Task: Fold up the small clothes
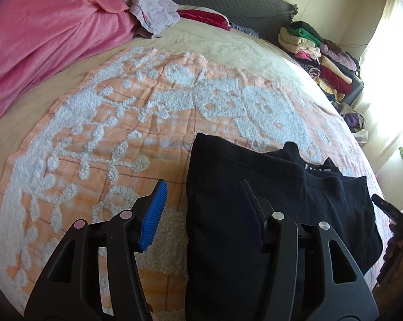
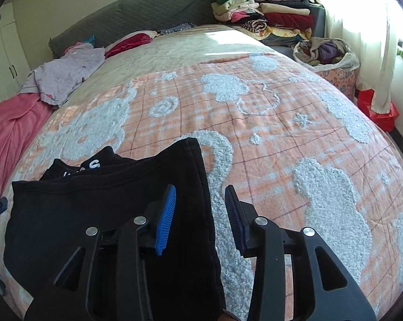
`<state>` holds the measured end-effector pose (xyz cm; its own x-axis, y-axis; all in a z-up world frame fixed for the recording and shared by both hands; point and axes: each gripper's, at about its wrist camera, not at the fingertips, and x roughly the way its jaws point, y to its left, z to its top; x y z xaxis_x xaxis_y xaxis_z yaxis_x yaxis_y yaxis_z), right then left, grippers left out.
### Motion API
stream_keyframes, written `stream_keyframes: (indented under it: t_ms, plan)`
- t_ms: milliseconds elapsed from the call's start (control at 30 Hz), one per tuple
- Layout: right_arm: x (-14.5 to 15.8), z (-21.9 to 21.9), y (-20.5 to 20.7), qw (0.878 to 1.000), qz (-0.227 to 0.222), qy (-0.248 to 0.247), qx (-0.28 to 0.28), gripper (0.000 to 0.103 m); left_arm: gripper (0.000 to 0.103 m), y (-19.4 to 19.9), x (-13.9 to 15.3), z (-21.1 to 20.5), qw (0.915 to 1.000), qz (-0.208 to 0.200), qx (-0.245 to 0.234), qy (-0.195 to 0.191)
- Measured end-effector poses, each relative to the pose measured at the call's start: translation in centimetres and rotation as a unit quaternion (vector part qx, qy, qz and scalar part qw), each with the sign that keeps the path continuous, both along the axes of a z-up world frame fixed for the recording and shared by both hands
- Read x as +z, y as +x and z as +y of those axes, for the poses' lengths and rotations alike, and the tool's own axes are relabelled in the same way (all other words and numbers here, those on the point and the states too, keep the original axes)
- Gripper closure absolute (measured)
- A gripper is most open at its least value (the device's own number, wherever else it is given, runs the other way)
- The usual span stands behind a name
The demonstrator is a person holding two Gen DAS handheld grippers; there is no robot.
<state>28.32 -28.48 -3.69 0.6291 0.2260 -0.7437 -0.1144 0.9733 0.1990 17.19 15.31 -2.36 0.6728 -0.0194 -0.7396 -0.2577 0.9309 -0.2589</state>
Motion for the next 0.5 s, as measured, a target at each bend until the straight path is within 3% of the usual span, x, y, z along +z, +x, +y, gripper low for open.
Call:
stream_keyframes:
  t_ms: [200,300,367,400,433,500]
  plan:
    - [-0.8,0.7,1.4,0.999,0.016,0.005,0.029,0.064,0.058,1.3,-0.7,-0.8,0.9998,0.005,-0.018,0.009]
    - [-1.2,1.2,1.9,0.999,0.018,0.000,0.041,0.064,0.074,1.9,-1.0,-1.2,0.9995,0.009,-0.026,0.018]
    - [-1.4,1.2,2.1,0.999,0.017,0.002,0.043,0.064,0.092,2.1,-1.2,-1.3,0.9992,0.010,-0.031,0.021]
    - [-1.5,1.2,2.2,0.999,0.020,0.005,0.044,0.067,0.094,2.2,-1.2,-1.4,0.9992,0.009,-0.032,0.022]
    - [-1.6,1.1,2.2,0.999,0.022,0.008,0.045,0.080,0.096,2.2,-1.2,-1.5,0.9991,0.008,-0.035,0.024]
    - [-1.3,0.9,1.9,0.999,0.014,0.016,0.049,0.087,0.099,2.0,-0.9,-1.6,0.9989,0.002,-0.037,0.028]
